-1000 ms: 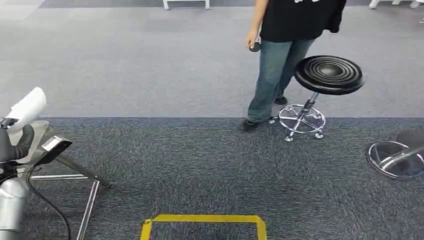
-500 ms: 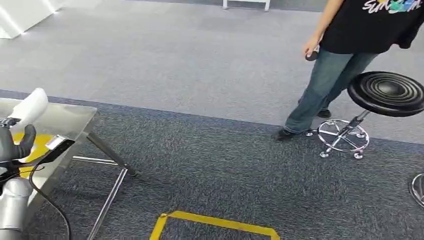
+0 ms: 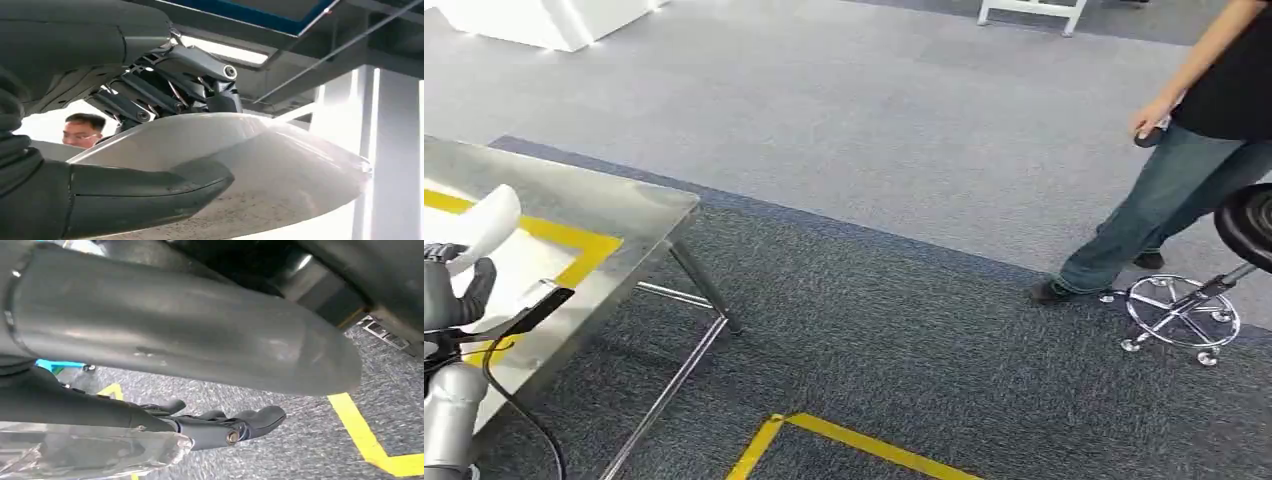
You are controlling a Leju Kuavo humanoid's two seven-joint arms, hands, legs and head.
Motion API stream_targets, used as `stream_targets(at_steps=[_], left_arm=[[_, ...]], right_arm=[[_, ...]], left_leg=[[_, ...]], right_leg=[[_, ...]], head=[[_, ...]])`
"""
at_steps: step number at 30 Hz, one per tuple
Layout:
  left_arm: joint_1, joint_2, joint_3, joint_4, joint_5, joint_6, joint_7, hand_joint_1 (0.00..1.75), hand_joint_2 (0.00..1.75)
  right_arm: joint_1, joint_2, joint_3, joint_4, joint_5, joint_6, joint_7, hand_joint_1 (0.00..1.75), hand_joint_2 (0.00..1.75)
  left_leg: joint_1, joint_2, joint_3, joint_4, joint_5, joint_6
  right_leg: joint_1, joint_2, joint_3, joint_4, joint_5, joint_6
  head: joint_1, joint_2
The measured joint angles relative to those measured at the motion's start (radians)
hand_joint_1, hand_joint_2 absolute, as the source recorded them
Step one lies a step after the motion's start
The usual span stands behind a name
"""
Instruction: Take the parts from the cabinet and place them on the table.
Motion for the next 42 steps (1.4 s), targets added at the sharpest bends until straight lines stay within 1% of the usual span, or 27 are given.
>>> stream_targets(at_steps=[2,3,4,5,7,8,9,11,12,13,14,18,19,20,22,24,26,27,28,29,30,33,35,36,38,40,42], left_arm=[[0.002,0.001,0.001,0.001,0.000,0.002,0.000,1.61,1.75],[0.003,0.002,0.001,0.001,-0.002,0.002,0.000,1.61,1.75],[-0.002,0.003,0.001,0.001,-0.007,0.003,0.001,1.61,1.75],[-0.006,0.001,0.001,0.001,-0.010,0.003,0.005,1.61,1.75],[-0.005,0.000,0.000,0.002,-0.018,0.003,0.008,1.61,1.75],[-0.004,0.000,0.000,0.004,-0.019,0.004,0.010,1.61,1.75],[-0.003,0.000,0.000,0.006,-0.019,0.004,0.011,1.61,1.75],[-0.003,0.001,0.001,0.009,-0.019,0.004,0.011,1.61,1.75],[-0.003,0.001,0.001,0.011,-0.021,0.004,0.012,1.61,1.75],[-0.004,0.001,0.001,0.012,-0.023,0.004,0.012,1.61,1.75],[-0.008,0.002,0.001,0.016,-0.029,0.004,0.015,1.61,1.75],[-0.006,0.016,0.004,0.035,-0.042,0.004,0.019,1.61,1.75],[-0.010,0.020,0.005,0.044,-0.051,0.006,0.020,1.61,1.75],[-0.022,0.023,0.004,0.057,-0.062,0.008,0.021,1.61,1.75],[-0.033,0.025,0.003,0.085,-0.090,0.009,0.028,1.61,1.75],[-0.033,0.026,0.002,0.109,-0.103,0.009,0.030,1.61,1.75],[-0.034,0.029,0.002,0.124,-0.106,0.009,0.031,1.61,1.75],[-0.037,0.033,0.002,0.130,-0.109,0.009,0.032,1.61,1.75],[-0.043,0.035,0.002,0.134,-0.113,0.009,0.034,1.61,1.75],[-0.054,0.035,0.002,0.141,-0.119,0.009,0.036,1.61,1.75],[-0.062,0.034,0.001,0.148,-0.125,0.009,0.037,1.61,1.75],[-0.067,0.043,0.000,0.184,-0.158,0.013,0.046,1.61,1.75],[-0.082,0.043,-0.006,0.203,-0.165,0.013,0.033,1.61,1.75],[-0.092,0.040,-0.016,0.219,-0.171,0.013,0.016,1.61,1.75],[-0.097,0.032,-0.043,0.248,-0.205,0.014,-0.005,1.61,1.75],[-0.096,0.016,-0.080,0.286,-0.250,0.015,-0.014,1.61,1.75],[-0.097,-0.004,-0.125,0.320,-0.284,0.015,-0.017,1.61,1.75]], right_arm=[[0.000,0.000,0.000,0.000,0.000,0.000,0.000,0.00,0.00],[-0.001,0.000,0.000,0.000,0.000,0.000,0.000,0.00,0.00],[-0.001,0.000,0.000,0.000,0.000,0.000,0.000,0.00,0.00],[-0.001,0.000,0.000,0.000,0.000,0.000,0.000,0.00,0.00],[0.004,0.000,0.000,0.000,0.000,0.001,0.000,0.00,0.00],[0.005,0.000,0.000,0.000,-0.001,0.001,-0.002,0.00,0.00],[0.001,0.000,0.000,0.000,0.000,0.001,-0.004,0.00,0.00],[-0.001,0.000,0.000,0.000,0.000,0.002,-0.003,0.00,0.00],[-0.001,0.000,0.000,0.000,0.000,0.002,-0.003,0.00,0.00],[0.000,0.000,0.000,0.000,0.000,0.003,-0.002,0.00,0.00],[0.002,0.000,0.000,0.000,0.000,0.004,-0.002,0.00,0.00],[0.000,0.000,0.000,0.000,0.003,0.008,0.000,0.00,0.00],[-0.001,0.000,0.000,0.000,0.004,0.009,0.000,0.00,0.00],[0.001,0.000,0.000,0.000,0.006,0.009,0.000,0.00,0.00],[0.002,0.000,0.000,0.000,0.007,0.013,0.000,0.00,0.00],[0.003,0.000,0.000,0.000,0.008,0.012,0.000,0.00,0.00],[0.001,0.000,0.000,0.000,0.009,0.012,0.000,0.00,0.00],[0.001,0.000,0.000,0.000,0.010,0.012,0.000,0.00,0.00],[0.001,0.000,0.000,0.000,0.010,0.012,0.000,0.00,0.00],[0.001,0.000,0.000,0.000,0.011,0.012,0.000,0.00,0.00],[0.001,0.000,0.000,0.000,0.011,0.013,0.000,0.00,0.00],[-0.004,0.000,0.000,0.000,0.013,0.015,0.000,0.00,0.00],[-0.006,0.000,0.000,0.000,0.015,0.015,0.000,0.00,0.00],[-0.005,0.000,0.000,0.000,0.017,0.016,0.000,0.00,0.00],[0.000,0.000,0.000,0.000,0.021,0.018,0.000,0.00,0.00],[-0.003,0.000,0.000,0.000,0.027,0.021,-0.003,0.00,0.00],[-0.008,0.000,0.000,0.000,0.030,0.026,-0.003,0.00,0.00]], left_leg=[[-0.001,-0.027,0.001,-0.003,0.000,0.011],[0.006,-0.037,0.004,-0.008,0.004,0.017],[0.006,-0.048,0.004,-0.008,0.003,0.020],[0.006,-0.059,0.004,-0.007,0.004,0.029],[0.005,-0.088,0.003,-0.007,0.003,0.033],[0.005,-0.101,0.003,-0.007,0.003,0.033],[0.005,-0.116,0.004,-0.007,0.003,0.033],[0.005,-0.147,0.007,-0.006,0.003,0.033],[0.006,-0.160,0.009,-0.006,0.003,0.032],[0.008,-0.171,0.006,-0.006,0.003,0.028],[0.006,-0.188,-0.001,0.000,0.004,0.021],[0.018,-0.225,-0.013,-0.007,0.013,-0.008],[0.011,-0.157,-0.019,0.012,-0.004,-0.012],[0.011,-0.115,-0.045,0.065,-0.039,-0.017],[0.016,-0.090,-0.124,0.228,-0.112,-0.027],[0.021,-0.087,-0.156,0.293,-0.118,-0.034],[0.024,-0.076,-0.097,0.184,-0.044,-0.036],[0.023,-0.051,-0.034,0.073,0.006,-0.034],[0.019,-0.002,-0.001,0.010,0.013,-0.031],[0.004,0.011,0.007,-0.008,0.001,-0.026],[0.007,0.001,0.004,-0.005,0.001,-0.011],[0.005,-0.038,0.006,-0.011,0.001,0.008],[0.013,-0.057,0.008,-0.013,0.002,0.022],[0.013,-0.070,0.007,-0.013,0.003,0.026],[0.011,-0.098,0.007,-0.013,0.001,0.030],[0.010,-0.129,0.009,-0.013,0.001,0.029],[0.010,-0.160,0.013,-0.012,0.001,0.029]], right_leg=[[-0.001,-0.030,0.010,-0.003,-0.008,0.010],[-0.007,-0.002,-0.001,0.005,-0.017,0.019],[-0.010,0.052,-0.012,0.040,-0.039,0.022],[-0.012,0.081,-0.047,0.111,-0.074,0.024],[-0.013,0.098,-0.139,0.282,-0.136,0.026],[-0.012,0.100,-0.164,0.317,-0.138,0.026],[-0.012,0.101,-0.169,0.310,-0.116,0.023],[-0.012,0.110,-0.121,0.187,-0.026,0.015],[-0.013,0.136,-0.083,0.100,0.020,0.010],[-0.018,0.210,-0.060,0.040,0.032,0.004],[-0.025,0.216,-0.043,0.010,0.026,0.005],[-0.023,0.167,-0.030,-0.004,0.032,-0.011],[-0.020,0.152,-0.024,-0.010,0.035,-0.016],[-0.018,0.137,-0.022,-0.011,0.034,-0.020],[-0.015,0.103,-0.022,-0.011,0.031,-0.024],[-0.015,0.076,-0.021,-0.010,0.027,-0.024],[-0.015,0.048,-0.016,-0.009,0.021,-0.021],[-0.015,0.036,-0.009,-0.009,0.017,-0.017],[-0.011,0.026,-0.004,-0.009,0.012,-0.012],[-0.003,0.016,-0.005,-0.004,0.006,-0.004],[-0.001,0.004,-0.004,-0.004,0.004,0.001],[-0.004,-0.031,0.008,-0.007,-0.008,0.016],[-0.012,0.060,-0.023,0.059,-0.050,0.024],[-0.014,0.086,-0.066,0.144,-0.089,0.027],[-0.014,0.100,-0.153,0.303,-0.146,0.028],[-0.012,0.102,-0.169,0.302,-0.108,0.025],[-0.012,0.121,-0.099,0.136,-0.003,0.016]], head=[[-0.001,0.000],[-0.003,0.000],[0.002,0.000],[0.004,0.000],[0.005,0.000],[0.004,0.000],[0.005,0.000],[0.005,0.000],[0.005,0.000],[0.004,0.000],[0.002,0.000],[0.005,0.000],[0.001,0.000],[-0.005,0.000],[-0.006,0.000],[-0.007,0.000],[-0.007,0.000],[-0.007,0.000],[-0.007,0.000],[-0.009,0.000],[-0.005,0.000],[-0.005,0.000],[0.004,0.000],[0.008,0.000],[0.008,0.000],[0.008,0.000],[0.008,0.000]])
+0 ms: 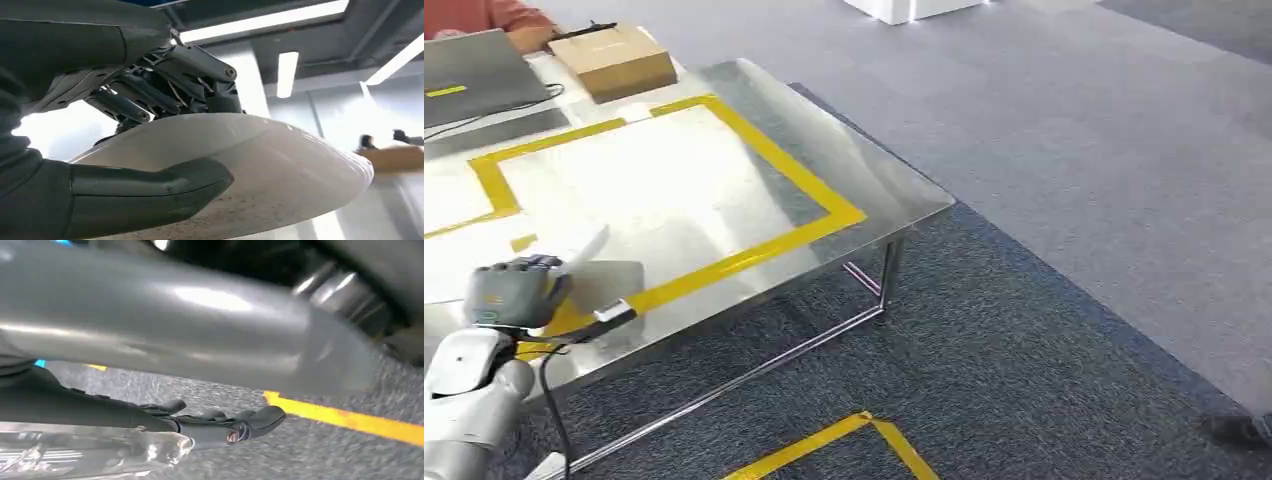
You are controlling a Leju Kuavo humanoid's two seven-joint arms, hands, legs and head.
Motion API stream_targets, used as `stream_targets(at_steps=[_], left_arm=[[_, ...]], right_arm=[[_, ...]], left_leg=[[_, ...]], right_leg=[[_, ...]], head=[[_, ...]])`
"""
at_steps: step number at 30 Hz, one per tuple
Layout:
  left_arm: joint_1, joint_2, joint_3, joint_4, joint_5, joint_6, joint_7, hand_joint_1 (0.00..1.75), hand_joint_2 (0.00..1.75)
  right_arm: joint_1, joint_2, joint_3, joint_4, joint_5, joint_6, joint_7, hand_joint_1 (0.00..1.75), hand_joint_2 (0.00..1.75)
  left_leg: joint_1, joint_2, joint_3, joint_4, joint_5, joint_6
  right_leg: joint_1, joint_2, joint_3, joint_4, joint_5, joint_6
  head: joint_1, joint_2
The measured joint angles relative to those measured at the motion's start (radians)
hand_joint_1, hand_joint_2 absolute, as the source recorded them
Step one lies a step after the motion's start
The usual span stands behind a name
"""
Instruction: Take the parts from the cabinet and place them on the table.
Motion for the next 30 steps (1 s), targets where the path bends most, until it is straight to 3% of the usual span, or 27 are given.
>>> stream_targets(at_steps=[1,2,3,6,7,8,9,11,12,13,15,16,17,19,21,22,23,24,26,27,28,29,30], left_arm=[[-0.001,-0.010,-0.024,0.015,-0.008,0.001,-0.003,1.61,1.75],[-0.003,-0.019,-0.042,0.028,-0.011,0.003,-0.004,1.61,1.75],[-0.008,-0.023,-0.055,0.039,-0.016,0.005,-0.004,1.61,1.75],[-0.012,-0.027,-0.082,0.061,-0.030,0.009,-0.008,1.61,1.75],[-0.013,-0.029,-0.096,0.069,-0.043,0.011,-0.009,1.61,1.75],[-0.021,-0.030,-0.112,0.074,-0.052,0.013,-0.011,1.61,1.75],[-0.027,-0.037,-0.133,0.081,-0.059,0.014,-0.015,1.61,1.75],[-0.025,-0.050,-0.169,0.088,-0.070,0.016,-0.016,1.61,1.75],[-0.022,-0.059,-0.195,0.093,-0.080,0.016,-0.015,1.61,1.75],[-0.021,-0.065,-0.216,0.096,-0.086,0.016,-0.009,1.61,1.75],[-0.025,-0.075,-0.244,0.099,-0.090,0.016,-0.003,1.61,1.75],[-0.028,-0.078,-0.254,0.100,-0.090,0.016,-0.002,1.61,1.75],[-0.034,-0.082,-0.261,0.101,-0.090,0.016,-0.002,1.61,1.75],[-0.043,-0.090,-0.283,0.101,-0.089,0.014,0.003,1.61,1.75],[-0.041,-0.090,-0.297,0.102,-0.081,0.012,0.011,1.61,1.75],[-0.042,-0.091,-0.302,0.102,-0.079,0.012,0.013,1.61,1.75],[-0.044,-0.098,-0.310,0.102,-0.077,0.012,0.016,1.61,1.75],[-0.047,-0.098,-0.317,0.102,-0.075,0.012,0.019,1.61,1.75],[-0.046,-0.103,-0.331,0.102,-0.072,0.012,0.025,1.61,1.75],[-0.043,-0.104,-0.336,0.102,-0.071,0.012,0.026,1.61,1.75],[-0.042,-0.104,-0.342,0.103,-0.071,0.012,0.026,1.61,1.75],[-0.042,-0.104,-0.346,0.103,-0.069,0.012,0.027,1.61,1.75],[-0.042,-0.106,-0.349,0.103,-0.068,0.013,0.028,1.61,1.75]], right_arm=[[0.001,0.000,0.000,0.000,0.002,0.002,0.000,0.00,0.00],[0.001,0.000,0.000,0.000,0.003,0.003,0.000,0.00,0.00],[0.002,0.000,0.000,0.000,0.003,0.003,0.000,0.00,0.00],[0.002,0.000,0.000,0.000,0.006,0.005,0.001,0.00,0.00],[0.001,0.001,0.000,0.000,0.006,0.005,0.002,0.00,0.00],[0.002,0.000,0.000,0.000,0.007,0.005,0.004,0.00,0.00],[0.003,0.000,0.000,0.000,0.008,0.005,0.005,0.00,0.00],[0.005,0.000,0.000,0.000,0.010,0.006,0.006,0.00,0.00],[0.007,0.000,0.000,0.000,0.009,0.006,0.007,0.00,0.00],[0.007,0.000,0.000,0.000,0.009,0.006,0.007,0.00,0.00],[0.006,0.000,0.000,0.000,0.009,0.006,0.007,0.00,0.00],[0.005,0.001,0.000,0.000,0.009,0.006,0.007,0.00,0.00],[0.005,0.000,0.000,0.000,0.009,0.006,0.007,0.00,0.00],[0.005,0.000,0.000,0.000,0.007,0.006,0.007,0.00,0.00],[0.002,0.001,0.000,0.000,0.006,0.006,0.006,0.00,0.00],[0.002,0.001,0.000,0.000,0.005,0.006,0.005,0.00,0.00],[0.000,0.001,0.000,0.000,0.005,0.001,0.000,0.00,0.00],[0.000,0.001,0.000,0.000,0.000,-0.005,-0.002,0.00,0.00],[0.004,0.001,0.000,0.000,-0.012,-0.006,0.000,0.00,0.00],[0.008,0.000,0.000,0.000,-0.016,-0.006,0.000,0.00,0.00],[0.008,0.000,-0.001,0.000,-0.017,-0.006,-0.001,0.00,0.00],[0.007,0.000,-0.001,0.000,-0.017,-0.006,-0.001,0.00,0.00],[0.005,0.000,-0.001,0.000,-0.018,-0.006,0.000,0.00,0.00]], left_leg=[[0.001,-0.014,0.001,0.000,-0.001,-0.002],[-0.002,-0.023,-0.004,0.002,0.000,-0.008],[0.002,-0.034,-0.013,0.006,0.003,-0.014],[0.006,-0.069,-0.018,-0.001,0.011,-0.036],[0.005,-0.044,-0.019,0.007,0.001,-0.038],[-0.001,0.014,-0.036,0.042,-0.026,-0.041],[0.000,0.047,-0.070,0.112,-0.064,-0.046],[0.004,0.069,-0.143,0.261,-0.124,-0.052],[0.007,0.073,-0.168,0.307,-0.130,-0.055],[0.010,0.075,-0.161,0.296,-0.110,-0.056],[0.011,0.089,-0.085,0.155,-0.025,-0.055],[0.009,0.116,-0.038,0.075,0.010,-0.050],[-0.002,0.170,-0.003,0.019,0.006,-0.045],[-0.009,0.161,-0.002,0.002,-0.003,-0.031],[-0.011,0.133,-0.004,-0.001,-0.003,-0.020],[-0.002,0.124,0.002,-0.007,0.001,-0.013],[0.000,0.119,0.003,-0.008,0.001,-0.008],[0.001,0.111,0.002,-0.008,0.002,-0.001],[0.001,0.093,0.001,-0.008,0.001,0.002],[0.001,0.085,0.002,-0.007,0.000,0.002],[0.001,0.079,0.003,-0.007,0.000,0.002],[0.001,0.073,0.004,-0.007,0.000,0.000],[0.003,0.069,0.008,-0.006,-0.002,-0.003]], right_leg=[[-0.001,0.037,0.039,-0.090,0.041,-0.005],[-0.009,0.085,0.051,-0.115,0.030,-0.011],[-0.010,0.078,0.063,-0.134,0.026,-0.008],[-0.007,0.051,0.066,-0.135,0.029,-0.015],[-0.014,0.031,0.073,-0.143,0.034,-0.021],[-0.013,0.020,0.077,-0.148,0.034,-0.029],[-0.011,0.002,0.079,-0.148,0.032,-0.031],[-0.010,-0.030,0.080,-0.147,0.028,-0.035],[-0.010,-0.048,0.080,-0.147,0.026,-0.035],[-0.010,-0.062,0.082,-0.147,0.024,-0.034],[-0.010,-0.088,0.092,-0.147,0.017,-0.029],[-0.009,-0.097,0.099,-0.147,0.013,-0.025],[-0.004,-0.108,0.104,-0.147,0.008,-0.018],[0.002,-0.130,0.105,-0.143,0.000,-0.007],[0.001,-0.157,0.115,-0.147,-0.005,0.003],[-0.004,-0.149,0.109,-0.143,-0.014,0.010],[-0.008,-0.081,0.098,-0.112,-0.035,0.016],[-0.010,-0.044,0.070,-0.051,-0.067,0.018],[-0.011,-0.021,-0.026,0.134,-0.140,0.023],[-0.011,-0.021,-0.057,0.179,-0.145,0.025],[-0.011,-0.021,-0.063,0.176,-0.128,0.026],[-0.012,-0.021,-0.049,0.131,-0.086,0.025],[-0.014,-0.021,-0.015,0.048,-0.033,0.024]], head=[[0.001,0.000],[-0.002,0.000],[-0.001,0.000],[-0.002,0.000],[-0.001,0.000],[-0.011,0.000],[-0.017,0.000],[-0.016,0.000],[-0.016,0.000],[-0.016,0.000],[-0.016,0.000],[-0.017,0.000],[-0.015,0.000],[-0.013,0.000],[-0.013,0.000],[-0.014,0.000],[-0.006,0.000],[-0.001,0.000],[0.001,0.000],[0.002,0.000],[0.002,0.000],[0.003,0.000],[0.002,0.000]])
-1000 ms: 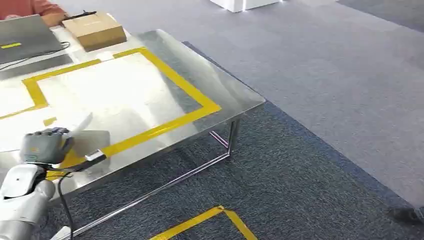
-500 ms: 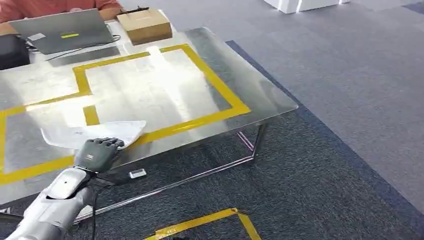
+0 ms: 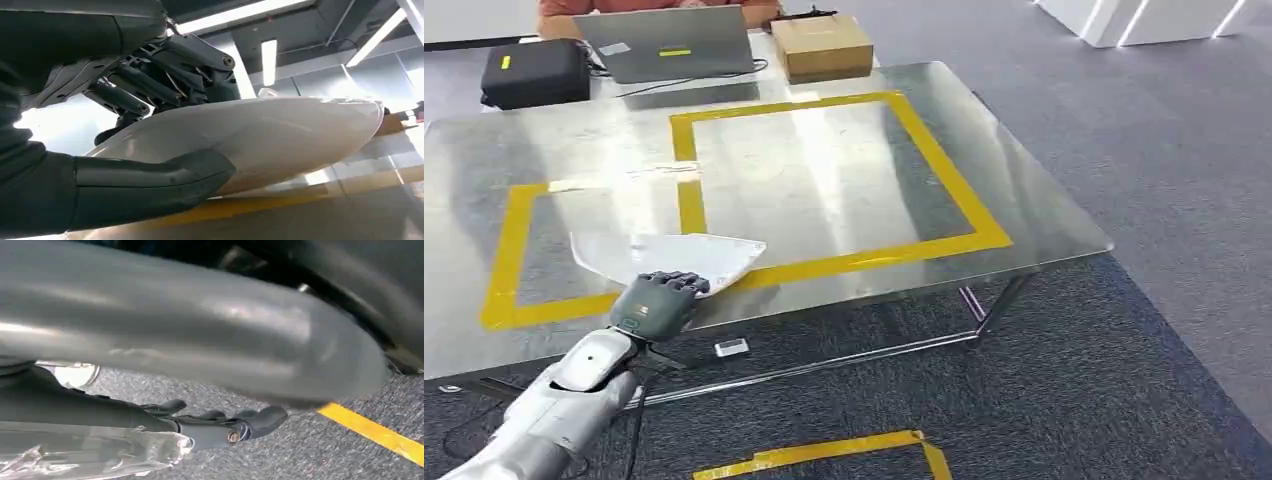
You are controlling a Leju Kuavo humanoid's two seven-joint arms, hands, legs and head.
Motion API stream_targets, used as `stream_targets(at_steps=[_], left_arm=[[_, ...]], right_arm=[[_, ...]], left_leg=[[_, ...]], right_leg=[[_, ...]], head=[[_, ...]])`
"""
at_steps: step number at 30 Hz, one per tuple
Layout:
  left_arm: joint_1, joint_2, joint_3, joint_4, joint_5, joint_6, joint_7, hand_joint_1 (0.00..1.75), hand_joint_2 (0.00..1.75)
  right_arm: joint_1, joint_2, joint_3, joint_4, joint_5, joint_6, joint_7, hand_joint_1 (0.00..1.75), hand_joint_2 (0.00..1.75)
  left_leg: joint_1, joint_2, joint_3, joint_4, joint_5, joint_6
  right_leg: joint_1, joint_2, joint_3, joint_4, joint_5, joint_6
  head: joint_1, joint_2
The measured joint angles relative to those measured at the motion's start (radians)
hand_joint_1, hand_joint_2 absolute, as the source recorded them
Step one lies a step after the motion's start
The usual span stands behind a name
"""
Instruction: Take the parts from the cabinet and place them on the table.
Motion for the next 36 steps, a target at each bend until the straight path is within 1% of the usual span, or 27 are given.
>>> stream_targets(at_steps=[1,2,3,4,5,6,7,10,13,14,15,16,17,23,26,31,32,33,34,35,36], left_arm=[[-0.001,-0.002,-0.002,0.000,0.000,0.000,0.000,1.61,1.75],[-0.002,-0.003,-0.003,0.000,0.001,-0.001,0.001,1.61,1.75],[-0.005,-0.004,-0.004,0.000,0.002,-0.002,0.004,1.61,1.75],[-0.008,-0.004,-0.005,0.000,0.003,-0.002,0.005,1.61,1.75],[-0.010,-0.003,-0.005,0.000,0.003,-0.005,0.006,1.61,1.75],[-0.012,-0.003,-0.005,0.000,0.003,-0.006,0.006,1.61,1.75],[-0.014,-0.003,-0.005,0.000,0.003,-0.006,0.006,1.61,1.75],[-0.019,-0.005,-0.006,0.000,0.006,-0.006,0.006,1.61,1.75],[-0.019,-0.005,-0.006,0.000,0.006,-0.006,0.006,1.61,1.75],[-0.019,-0.006,-0.006,0.000,0.006,-0.006,0.006,1.61,1.75],[-0.019,-0.006,-0.007,0.000,0.007,-0.006,0.006,1.61,1.75],[-0.019,-0.006,-0.007,0.000,0.010,-0.006,0.007,1.61,1.75],[-0.021,-0.006,-0.007,0.000,0.011,-0.007,0.008,1.61,1.75],[-0.054,-0.002,-0.007,0.003,0.020,-0.027,0.017,1.61,1.75],[-0.065,0.002,-0.007,0.010,0.021,-0.027,0.018,1.61,1.75],[-0.074,0.002,-0.007,0.023,0.019,-0.026,0.024,1.61,1.75],[-0.076,0.002,-0.007,0.025,0.019,-0.026,0.026,1.61,1.75],[-0.078,0.002,-0.007,0.027,0.019,-0.026,0.027,1.61,1.75],[-0.079,0.002,-0.007,0.029,0.019,-0.026,0.027,1.61,1.75],[-0.081,0.002,-0.007,0.029,0.019,-0.026,0.027,1.61,1.75],[-0.084,0.001,-0.008,0.030,0.019,-0.026,0.027,1.61,1.75]], right_arm=[[0.000,0.000,0.000,0.000,-0.001,-0.001,0.003,0.00,0.00],[0.001,0.000,0.000,0.000,-0.002,-0.001,0.007,0.00,0.00],[0.001,0.000,0.000,0.000,-0.002,-0.001,0.007,0.00,0.00],[0.002,0.000,0.000,0.000,-0.002,-0.001,0.007,0.00,0.00],[0.003,0.000,0.000,0.000,-0.003,-0.001,0.008,0.00,0.00],[0.004,0.000,0.000,0.000,-0.003,-0.001,0.008,0.00,0.00],[0.004,0.000,0.000,0.000,-0.003,-0.001,0.008,0.00,0.00],[0.002,0.000,0.000,0.000,-0.003,-0.001,0.008,0.00,0.00],[0.002,0.000,0.000,0.000,-0.003,-0.001,0.008,0.00,0.00],[0.002,0.000,0.000,0.000,-0.003,-0.001,0.008,0.00,0.00],[0.002,0.000,0.000,0.000,-0.003,-0.001,0.008,0.00,0.00],[0.002,0.000,0.000,0.000,-0.003,-0.001,0.008,0.00,0.00],[0.002,0.000,0.000,0.000,-0.004,-0.001,0.008,0.00,0.00],[0.002,0.000,0.000,0.000,-0.004,0.000,0.000,0.00,0.00],[0.003,0.000,0.000,0.000,-0.005,0.007,-0.018,0.00,0.00],[0.003,0.000,0.000,0.000,0.025,0.008,-0.018,0.00,0.00],[0.003,0.000,0.000,0.000,0.030,0.004,-0.018,0.00,0.00],[0.003,0.000,0.000,0.000,0.034,0.000,-0.016,0.00,0.00],[0.002,0.002,0.000,0.000,0.037,-0.001,-0.016,0.00,0.00],[0.001,0.002,0.000,0.000,0.040,-0.002,-0.016,0.00,0.00],[-0.001,0.002,0.000,0.000,0.040,-0.002,-0.016,0.00,0.00]], left_leg=[[0.002,-0.004,0.004,0.001,-0.002,-0.004],[-0.002,-0.008,0.005,0.003,-0.005,-0.012],[-0.007,-0.011,-0.002,0.012,-0.007,-0.018],[-0.008,-0.012,-0.007,0.010,-0.003,-0.022],[-0.008,-0.011,-0.007,0.012,-0.004,-0.004],[-0.009,-0.011,-0.007,0.012,-0.003,0.007],[-0.008,-0.011,-0.006,0.011,-0.001,0.011],[-0.007,-0.010,-0.003,0.006,0.001,0.013],[-0.004,-0.010,-0.002,0.004,0.003,0.010],[-0.003,-0.010,-0.002,0.004,0.003,0.006],[-0.002,-0.010,-0.002,0.003,0.003,-0.007],[0.000,-0.010,-0.002,0.001,0.002,-0.026],[0.002,-0.010,-0.002,0.001,0.001,-0.038],[0.001,-0.010,-0.004,0.002,0.001,-0.038],[-0.002,-0.010,-0.004,0.002,0.001,-0.038],[-0.004,-0.010,-0.005,0.005,0.000,-0.036],[-0.006,-0.011,-0.008,0.014,-0.004,-0.025],[-0.007,-0.010,-0.009,0.014,-0.006,-0.018],[-0.008,-0.010,-0.009,0.014,-0.005,-0.014],[-0.010,-0.011,-0.009,0.010,-0.004,-0.010],[-0.008,-0.011,0.000,-0.011,0.005,-0.002]], right_leg=[[-0.002,0.000,0.043,-0.097,0.052,-0.001],[-0.003,0.006,0.071,-0.155,0.055,0.001],[-0.003,0.010,0.081,-0.178,0.051,-0.006],[-0.005,0.009,0.080,-0.174,0.055,-0.014],[-0.005,0.009,0.079,-0.174,0.057,-0.012],[-0.004,0.010,0.079,-0.175,0.057,-0.012],[-0.003,0.011,0.079,-0.174,0.058,-0.013],[0.001,0.012,0.079,-0.174,0.056,-0.019],[0.005,0.012,0.079,-0.173,0.054,-0.025],[0.006,0.012,0.079,-0.173,0.055,-0.028],[0.007,0.012,0.079,-0.172,0.054,-0.028],[0.008,0.012,0.078,-0.171,0.053,-0.030],[0.009,0.012,0.078,-0.171,0.053,-0.031],[0.007,0.011,0.078,-0.172,0.054,-0.031],[0.004,0.011,0.078,-0.172,0.055,-0.029],[0.002,0.011,0.078,-0.173,0.056,-0.027],[-0.003,0.011,0.078,-0.176,0.059,-0.020],[-0.003,0.011,0.078,-0.176,0.058,-0.017],[-0.003,0.010,0.079,-0.177,0.059,-0.016],[-0.004,0.007,0.082,-0.183,0.061,-0.012],[0.002,0.006,0.089,-0.192,0.063,-0.008]], head=[[0.000,0.000],[0.001,0.000],[0.003,0.000],[-0.001,0.000],[0.002,0.000],[0.000,0.000],[0.000,0.000],[0.001,0.000],[0.001,0.000],[0.001,0.000],[0.001,0.000],[0.001,0.000],[0.001,0.000],[0.002,0.000],[0.002,0.000],[0.002,0.000],[0.001,0.000],[0.000,0.000],[0.002,0.000],[0.000,0.000],[0.000,0.000]])
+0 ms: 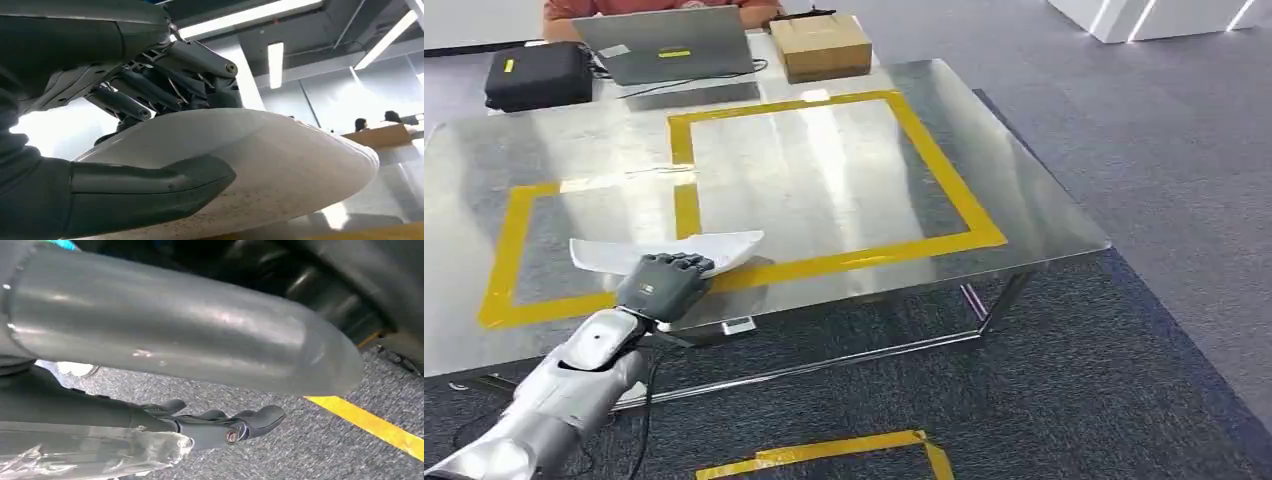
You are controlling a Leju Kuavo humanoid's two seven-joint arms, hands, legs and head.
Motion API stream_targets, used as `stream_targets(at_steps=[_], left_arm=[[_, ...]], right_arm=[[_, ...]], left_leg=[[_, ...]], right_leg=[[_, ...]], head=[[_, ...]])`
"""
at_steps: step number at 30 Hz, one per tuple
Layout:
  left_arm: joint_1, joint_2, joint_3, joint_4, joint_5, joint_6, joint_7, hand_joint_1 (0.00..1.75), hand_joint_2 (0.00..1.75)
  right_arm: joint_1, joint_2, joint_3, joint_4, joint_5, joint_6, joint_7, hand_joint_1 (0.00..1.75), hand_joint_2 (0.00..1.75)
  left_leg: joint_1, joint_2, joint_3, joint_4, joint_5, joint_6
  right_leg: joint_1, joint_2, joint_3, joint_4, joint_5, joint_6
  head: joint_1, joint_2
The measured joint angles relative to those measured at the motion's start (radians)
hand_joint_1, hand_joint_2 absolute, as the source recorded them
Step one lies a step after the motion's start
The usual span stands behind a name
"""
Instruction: Take the parts from the cabinet and place them on the table.
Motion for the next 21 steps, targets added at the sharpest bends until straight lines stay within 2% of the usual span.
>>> stream_targets(at_steps=[1,2,4,5,6,7,8,9,10,11,12,14,15,16,17,18,19,20,21], left_arm=[[0.000,-0.006,-0.001,0.001,0.000,0.000,0.000,1.61,1.75],[-0.005,-0.007,-0.002,0.002,0.000,0.000,0.001,1.61,1.75],[-0.006,-0.008,-0.005,0.007,0.000,-0.002,0.006,1.61,1.75],[-0.004,-0.009,-0.007,0.010,0.000,-0.003,0.009,1.61,1.75],[-0.002,-0.009,-0.009,0.013,0.000,-0.003,0.009,1.61,1.75],[-0.001,-0.009,-0.011,0.016,0.000,-0.003,0.009,1.61,1.75],[-0.001,-0.010,-0.014,0.019,-0.001,-0.003,0.010,1.61,1.75],[-0.001,-0.011,-0.015,0.021,-0.001,-0.003,0.011,1.61,1.75],[-0.003,-0.013,-0.015,0.022,-0.001,-0.003,0.012,1.61,1.75],[-0.006,-0.013,-0.015,0.023,-0.001,-0.002,0.013,1.61,1.75],[-0.007,-0.014,-0.016,0.024,-0.002,-0.002,0.013,1.61,1.75],[-0.005,-0.011,-0.016,0.026,-0.001,0.000,0.014,1.61,1.75],[-0.004,-0.008,-0.016,0.028,-0.001,0.000,0.014,1.61,1.75],[-0.003,-0.008,-0.016,0.029,-0.001,0.000,0.014,1.61,1.75],[-0.005,-0.008,-0.018,0.029,-0.001,0.000,0.014,1.61,1.75],[-0.008,-0.008,-0.018,0.029,-0.001,0.000,0.015,1.61,1.75],[-0.009,-0.009,-0.018,0.029,-0.001,0.000,0.014,1.61,1.75],[-0.008,-0.010,-0.018,0.030,-0.001,0.000,0.014,1.61,1.75],[-0.004,-0.010,-0.019,0.032,-0.001,0.000,0.014,1.61,1.75]], right_arm=[[0.001,0.000,0.000,0.000,0.001,-0.001,0.000,0.00,0.00],[0.000,0.000,0.000,0.000,0.001,-0.001,0.000,0.00,0.00],[0.000,0.000,0.000,0.000,0.000,0.001,0.000,0.00,0.00],[0.001,0.000,0.000,0.000,0.000,0.001,0.000,0.00,0.00],[0.001,0.000,0.000,0.000,-0.001,0.000,0.000,0.00,0.00],[0.000,0.000,0.000,0.000,-0.002,0.000,0.000,0.00,0.00],[-0.001,0.000,0.000,0.000,-0.002,0.001,0.002,0.00,0.00],[-0.001,0.000,0.000,0.000,-0.002,0.000,0.003,0.00,0.00],[0.001,0.000,0.000,0.000,-0.002,0.001,0.005,0.00,0.00],[0.002,0.001,0.000,-0.001,-0.002,0.001,0.005,0.00,0.00],[0.003,0.003,0.000,-0.001,-0.002,0.001,0.005,0.00,0.00],[0.004,0.003,0.000,-0.001,-0.002,0.001,0.006,0.00,0.00],[0.002,0.003,0.000,-0.001,-0.002,0.001,0.006,0.00,0.00],[0.001,0.004,0.000,-0.001,-0.002,0.001,0.006,0.00,0.00],[0.001,0.003,0.000,-0.001,-0.002,0.001,0.006,0.00,0.00],[0.002,0.004,0.000,-0.001,-0.002,0.001,0.006,0.00,0.00],[0.004,0.004,0.000,-0.001,-0.002,0.001,0.006,0.00,0.00],[0.007,0.003,0.000,-0.001,-0.002,0.001,0.006,0.00,0.00],[0.007,0.003,0.000,-0.001,-0.002,0.001,0.006,0.00,0.00]], left_leg=[[0.010,0.000,0.015,-0.022,0.012,-0.001],[0.012,-0.002,0.019,-0.029,0.015,0.004],[0.012,-0.007,0.016,-0.028,0.015,0.005],[0.012,-0.012,0.014,-0.028,0.015,0.004],[0.014,-0.020,0.013,-0.027,0.015,0.003],[0.017,-0.028,0.013,-0.026,0.014,-0.001],[0.021,-0.040,0.013,-0.022,0.012,-0.008],[0.026,-0.052,0.013,-0.015,0.008,-0.015],[0.030,-0.063,0.010,-0.004,0.003,-0.025],[0.025,-0.074,-0.002,0.007,-0.002,-0.037],[0.026,-0.083,-0.014,0.019,0.000,-0.042],[0.032,-0.105,-0.020,0.013,0.011,-0.055],[0.034,-0.117,-0.023,0.013,0.012,-0.059],[0.037,-0.111,-0.026,0.017,0.005,-0.061],[0.028,-0.048,-0.041,0.051,-0.016,-0.061],[0.027,-0.013,-0.073,0.116,-0.051,-0.062],[0.027,0.006,-0.116,0.205,-0.090,-0.062],[0.027,0.013,-0.158,0.291,-0.122,-0.061],[0.027,0.015,-0.183,0.343,-0.134,-0.058]], right_leg=[[-0.001,0.001,-0.006,0.008,-0.008,0.000],[0.000,0.000,-0.020,0.038,-0.031,0.005],[-0.005,0.000,-0.096,0.193,-0.109,0.014],[-0.007,-0.001,-0.134,0.267,-0.137,0.020],[-0.008,-0.001,-0.152,0.300,-0.139,0.023],[-0.011,-0.001,-0.143,0.282,-0.115,0.027],[-0.015,0.000,-0.114,0.223,-0.075,0.032],[-0.021,0.007,-0.069,0.135,-0.028,0.037],[-0.031,0.038,-0.021,0.042,0.009,0.046],[-0.036,0.109,-0.008,0.022,-0.025,0.052],[-0.036,0.092,-0.004,0.023,-0.021,0.026],[-0.028,0.071,-0.009,0.035,-0.021,0.008],[-0.027,0.057,-0.008,0.035,-0.020,-0.001],[-0.032,0.042,-0.005,0.031,-0.018,-0.012],[-0.027,0.030,-0.003,0.031,-0.019,-0.020],[-0.023,0.016,-0.004,0.031,-0.020,-0.025],[-0.018,-0.001,-0.004,0.031,-0.021,-0.028],[-0.014,-0.018,-0.004,0.031,-0.023,-0.031],[-0.010,-0.032,-0.003,0.031,-0.024,-0.033]], head=[[0.002,0.000],[0.006,0.000],[0.007,0.000],[0.006,0.000],[0.008,0.000],[0.006,0.000],[0.006,0.000],[0.007,0.000],[0.007,0.000],[0.014,0.000],[0.014,0.000],[0.007,0.000],[0.009,0.000],[0.008,0.000],[0.000,0.000],[-0.008,0.000],[-0.006,0.000],[-0.006,0.000],[-0.007,0.000]])
